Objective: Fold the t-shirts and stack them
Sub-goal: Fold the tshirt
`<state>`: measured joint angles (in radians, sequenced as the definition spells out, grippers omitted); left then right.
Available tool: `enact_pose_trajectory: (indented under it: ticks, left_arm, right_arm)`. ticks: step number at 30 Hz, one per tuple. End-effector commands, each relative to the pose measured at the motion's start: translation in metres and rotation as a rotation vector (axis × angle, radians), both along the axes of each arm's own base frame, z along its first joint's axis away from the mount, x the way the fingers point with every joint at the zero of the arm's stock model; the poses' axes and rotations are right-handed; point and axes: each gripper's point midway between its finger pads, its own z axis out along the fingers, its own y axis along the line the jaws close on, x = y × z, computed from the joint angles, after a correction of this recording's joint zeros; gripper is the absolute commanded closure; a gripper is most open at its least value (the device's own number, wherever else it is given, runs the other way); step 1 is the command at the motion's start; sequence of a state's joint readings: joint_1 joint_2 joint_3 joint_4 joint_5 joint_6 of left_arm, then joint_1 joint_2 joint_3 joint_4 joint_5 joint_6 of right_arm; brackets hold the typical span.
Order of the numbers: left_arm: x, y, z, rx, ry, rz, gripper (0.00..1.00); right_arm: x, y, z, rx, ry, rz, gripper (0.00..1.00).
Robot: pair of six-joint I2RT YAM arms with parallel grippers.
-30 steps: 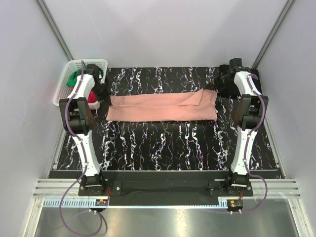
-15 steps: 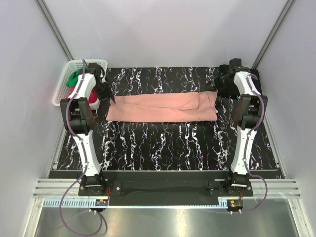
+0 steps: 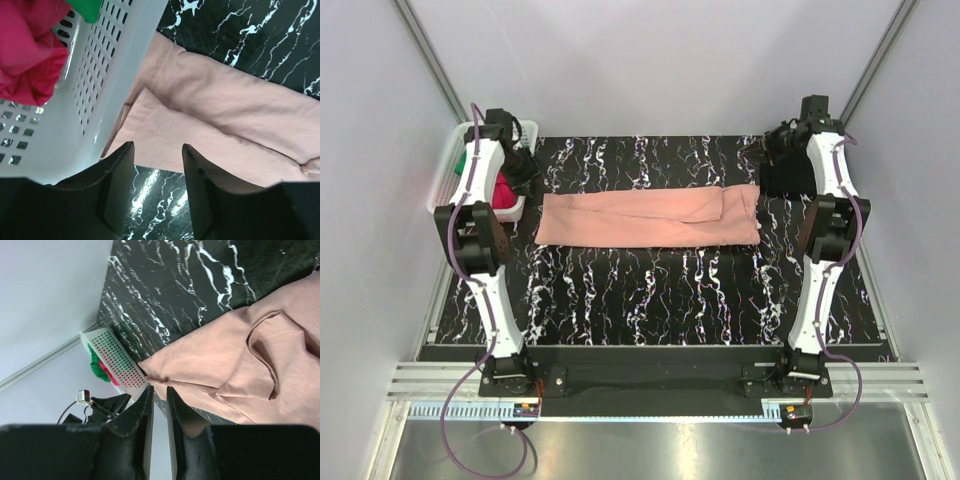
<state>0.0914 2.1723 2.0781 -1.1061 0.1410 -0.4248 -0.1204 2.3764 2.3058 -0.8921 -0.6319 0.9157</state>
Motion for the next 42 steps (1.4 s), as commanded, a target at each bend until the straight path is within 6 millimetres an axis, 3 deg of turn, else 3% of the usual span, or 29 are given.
enact_pose_trajectory:
  ticks: [1, 4, 6, 7, 9, 11, 12, 13, 16, 18, 19, 21, 24, 26, 30, 36, 42]
  left_arm:
    - [-0.006, -0.019, 0.031, -0.058, -0.059, -0.015, 0.52]
    - [-0.013, -0.038, 0.024, -0.082, -0.059, -0.050, 0.51]
    - [-0.020, -0.057, 0.019, -0.094, -0.064, -0.098, 0.50]
    - [-0.024, -0.072, 0.018, -0.110, -0.063, -0.142, 0.48]
    - [-0.032, -0.087, 0.004, -0.134, -0.028, -0.188, 0.47]
    - [-0.040, -0.101, -0.007, -0.132, 0.003, -0.228, 0.47]
    - [-0.046, -0.104, -0.015, -0.126, 0.027, -0.236, 0.47]
    - [-0.049, -0.108, -0.020, -0.098, 0.036, -0.255, 0.47]
    - [-0.056, -0.109, -0.033, -0.057, 0.054, -0.269, 0.46]
    - [-0.055, -0.107, -0.036, -0.033, 0.048, -0.267, 0.46]
    - [-0.054, -0.103, -0.038, -0.013, 0.048, -0.268, 0.46]
    - [-0.052, -0.100, -0.036, 0.008, 0.037, -0.269, 0.46]
    - [-0.044, -0.092, -0.030, 0.061, 0.012, -0.270, 0.46]
    - [-0.038, -0.088, -0.028, 0.089, -0.004, -0.269, 0.46]
    - [-0.033, -0.085, -0.038, 0.110, 0.011, -0.280, 0.46]
    - [-0.024, -0.080, -0.045, 0.144, 0.010, -0.298, 0.46]
    - [-0.025, -0.080, -0.063, 0.141, 0.054, -0.297, 0.46]
  right_arm:
    - [-0.008, 0.002, 0.038, 0.020, -0.062, 0.035, 0.78]
    - [-0.025, 0.006, 0.039, 0.029, -0.043, 0.060, 0.78]
    - [-0.040, 0.013, 0.029, 0.023, -0.030, 0.103, 0.77]
    - [-0.048, 0.018, 0.035, 0.020, -0.035, 0.118, 0.76]
    - [-0.064, 0.023, 0.022, 0.032, 0.001, 0.154, 0.76]
    - [-0.076, 0.026, 0.022, 0.025, 0.006, 0.170, 0.76]
    - [-0.085, 0.027, 0.010, 0.020, 0.034, 0.180, 0.76]
    - [-0.091, 0.028, 0.014, 0.010, 0.023, 0.188, 0.76]
    - [-0.109, 0.031, 0.002, -0.072, 0.055, 0.229, 0.75]
    - [-0.113, 0.030, -0.003, -0.251, 0.051, 0.302, 0.76]
    - [-0.127, 0.030, -0.015, -0.279, 0.130, 0.339, 0.75]
    - [-0.134, 0.036, -0.018, -0.354, 0.154, 0.405, 0.74]
    - [-0.132, 0.037, -0.024, -0.382, 0.163, 0.414, 0.72]
    - [-0.136, 0.043, -0.038, -0.358, 0.211, 0.437, 0.73]
    - [-0.145, 0.040, -0.063, -0.424, 0.282, 0.464, 0.74]
    - [-0.146, 0.035, -0.077, -0.453, 0.317, 0.417, 0.84]
    - [-0.146, 0.029, -0.091, -0.488, 0.347, 0.415, 0.82]
